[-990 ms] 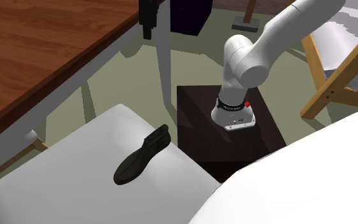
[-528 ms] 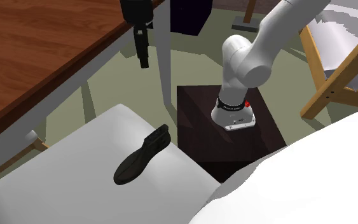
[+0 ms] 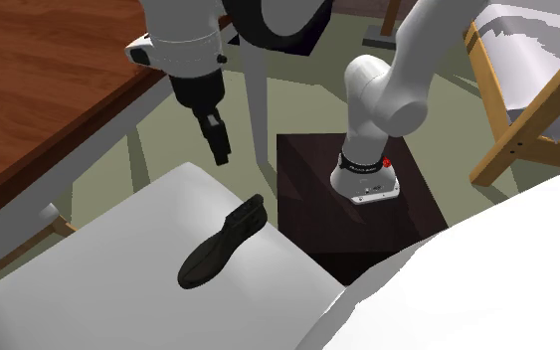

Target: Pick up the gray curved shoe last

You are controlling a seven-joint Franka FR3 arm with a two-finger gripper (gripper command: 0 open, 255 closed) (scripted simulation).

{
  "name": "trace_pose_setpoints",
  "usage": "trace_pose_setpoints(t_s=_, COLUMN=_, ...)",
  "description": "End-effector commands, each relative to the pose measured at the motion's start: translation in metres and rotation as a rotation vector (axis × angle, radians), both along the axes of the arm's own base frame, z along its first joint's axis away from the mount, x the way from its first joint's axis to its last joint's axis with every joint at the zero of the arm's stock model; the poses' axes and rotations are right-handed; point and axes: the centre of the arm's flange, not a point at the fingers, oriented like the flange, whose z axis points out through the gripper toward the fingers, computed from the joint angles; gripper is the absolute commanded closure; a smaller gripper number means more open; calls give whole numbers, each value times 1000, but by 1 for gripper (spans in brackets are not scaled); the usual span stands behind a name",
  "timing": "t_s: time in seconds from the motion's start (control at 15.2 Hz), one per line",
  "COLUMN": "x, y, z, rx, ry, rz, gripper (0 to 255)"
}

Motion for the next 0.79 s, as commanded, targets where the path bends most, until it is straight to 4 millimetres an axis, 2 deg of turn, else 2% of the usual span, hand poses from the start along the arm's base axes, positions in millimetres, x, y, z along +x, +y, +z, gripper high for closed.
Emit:
trace_pose_setpoints(t_s=0.0, x=-1, y=22, z=-17, rx=-10, ry=9, rz=74, gripper=0)
trace_pose_setpoints(t_s=0.53, x=-18, y=105, z=-88, rx=-56, ry=59, rz=362, gripper=0)
trace_pose_setpoints(t_s=0.73, x=-19, y=107, z=-101, rx=-57, ry=60, rz=371, gripper=0)
